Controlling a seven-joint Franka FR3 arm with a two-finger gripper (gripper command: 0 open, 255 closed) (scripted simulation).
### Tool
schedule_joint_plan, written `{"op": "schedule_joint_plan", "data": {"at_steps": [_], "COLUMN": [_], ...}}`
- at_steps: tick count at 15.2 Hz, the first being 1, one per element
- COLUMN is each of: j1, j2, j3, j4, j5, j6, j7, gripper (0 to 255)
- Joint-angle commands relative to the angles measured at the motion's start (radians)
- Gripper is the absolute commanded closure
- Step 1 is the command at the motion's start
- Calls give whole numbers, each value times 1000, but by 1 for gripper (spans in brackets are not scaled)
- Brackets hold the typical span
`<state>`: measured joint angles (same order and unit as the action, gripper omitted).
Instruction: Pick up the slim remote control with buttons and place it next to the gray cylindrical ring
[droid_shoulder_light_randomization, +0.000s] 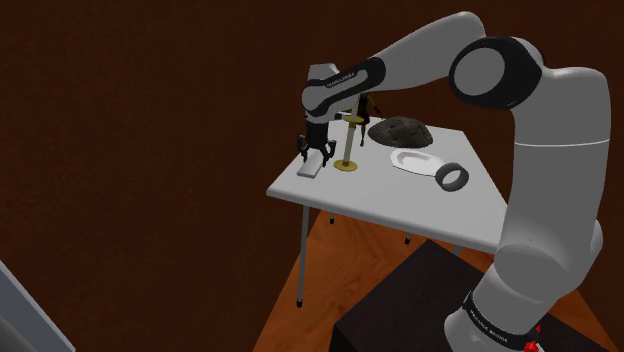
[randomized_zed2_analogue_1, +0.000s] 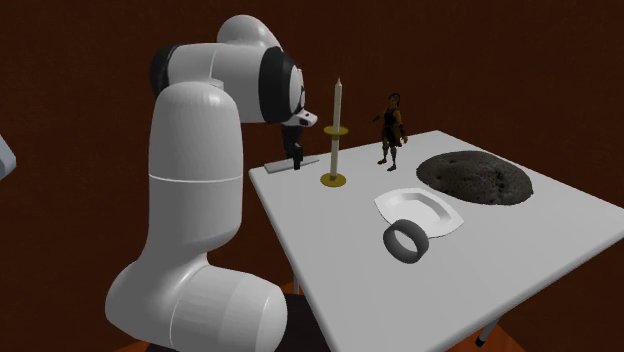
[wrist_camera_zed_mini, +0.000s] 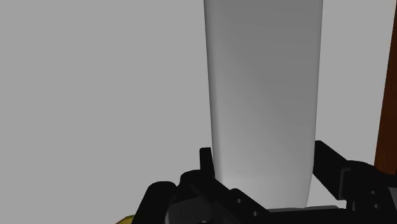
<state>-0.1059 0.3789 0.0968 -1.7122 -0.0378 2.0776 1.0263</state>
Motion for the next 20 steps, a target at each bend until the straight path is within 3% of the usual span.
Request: {"op": "schedule_joint_plan", "data": {"at_steps": [1,20], "j1": [-1,-1], "j2": [-12,-69], "j3": [0,4], "j4": [10,187], "j5": [1,9], "j6": [-22,-254], "j7": [-1,-6], "gripper": [255,255]}}
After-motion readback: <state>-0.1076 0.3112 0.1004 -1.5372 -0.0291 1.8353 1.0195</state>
